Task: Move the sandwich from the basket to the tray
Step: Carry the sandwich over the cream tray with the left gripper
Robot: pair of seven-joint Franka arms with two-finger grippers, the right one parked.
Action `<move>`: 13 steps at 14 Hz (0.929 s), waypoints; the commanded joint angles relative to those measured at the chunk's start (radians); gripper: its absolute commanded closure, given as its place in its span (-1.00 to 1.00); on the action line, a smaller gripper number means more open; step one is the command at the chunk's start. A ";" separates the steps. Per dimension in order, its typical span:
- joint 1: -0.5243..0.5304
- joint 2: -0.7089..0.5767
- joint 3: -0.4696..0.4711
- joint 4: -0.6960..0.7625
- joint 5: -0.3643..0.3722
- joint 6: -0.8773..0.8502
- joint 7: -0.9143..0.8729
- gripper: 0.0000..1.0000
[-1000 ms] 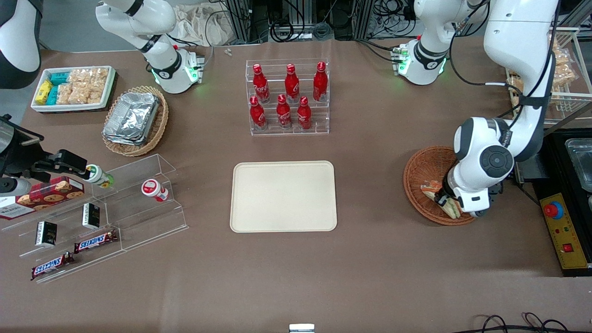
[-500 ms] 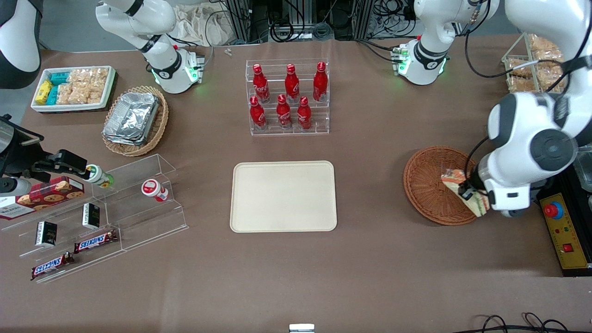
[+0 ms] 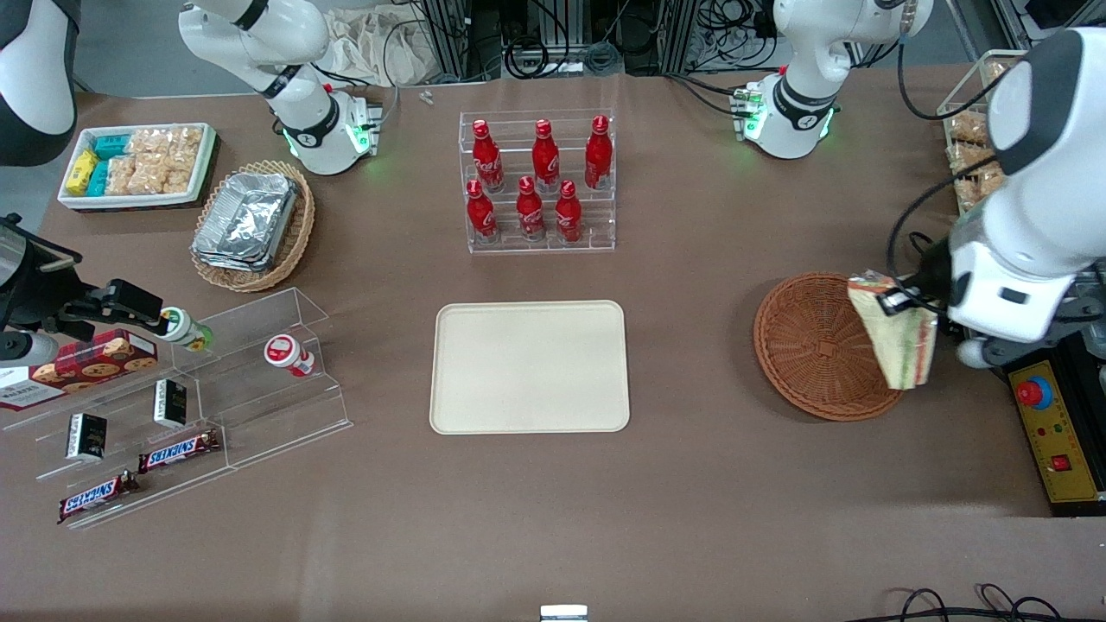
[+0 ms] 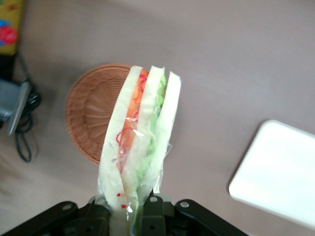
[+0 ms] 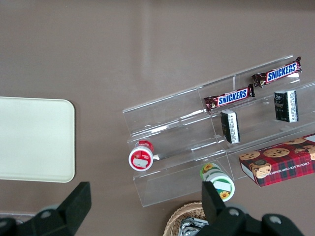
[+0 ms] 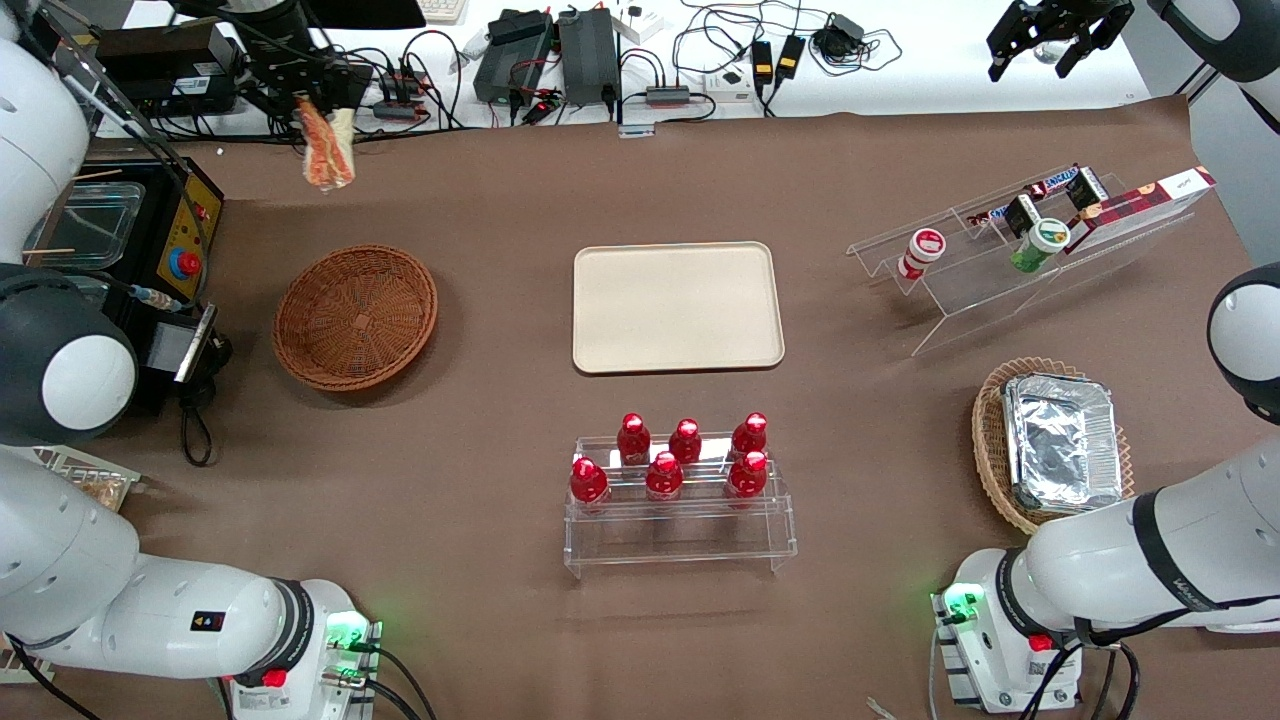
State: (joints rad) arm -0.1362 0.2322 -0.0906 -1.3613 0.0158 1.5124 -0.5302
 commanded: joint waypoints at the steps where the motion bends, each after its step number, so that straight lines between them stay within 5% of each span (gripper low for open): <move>1: 0.000 0.045 -0.101 0.047 -0.005 -0.020 0.012 1.00; 5: -0.037 0.105 -0.187 0.039 -0.013 -0.011 -0.031 1.00; 13: -0.180 0.262 -0.187 0.027 -0.013 0.207 -0.119 1.00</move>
State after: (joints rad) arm -0.2904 0.4525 -0.2809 -1.3579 0.0058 1.6909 -0.6202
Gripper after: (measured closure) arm 0.806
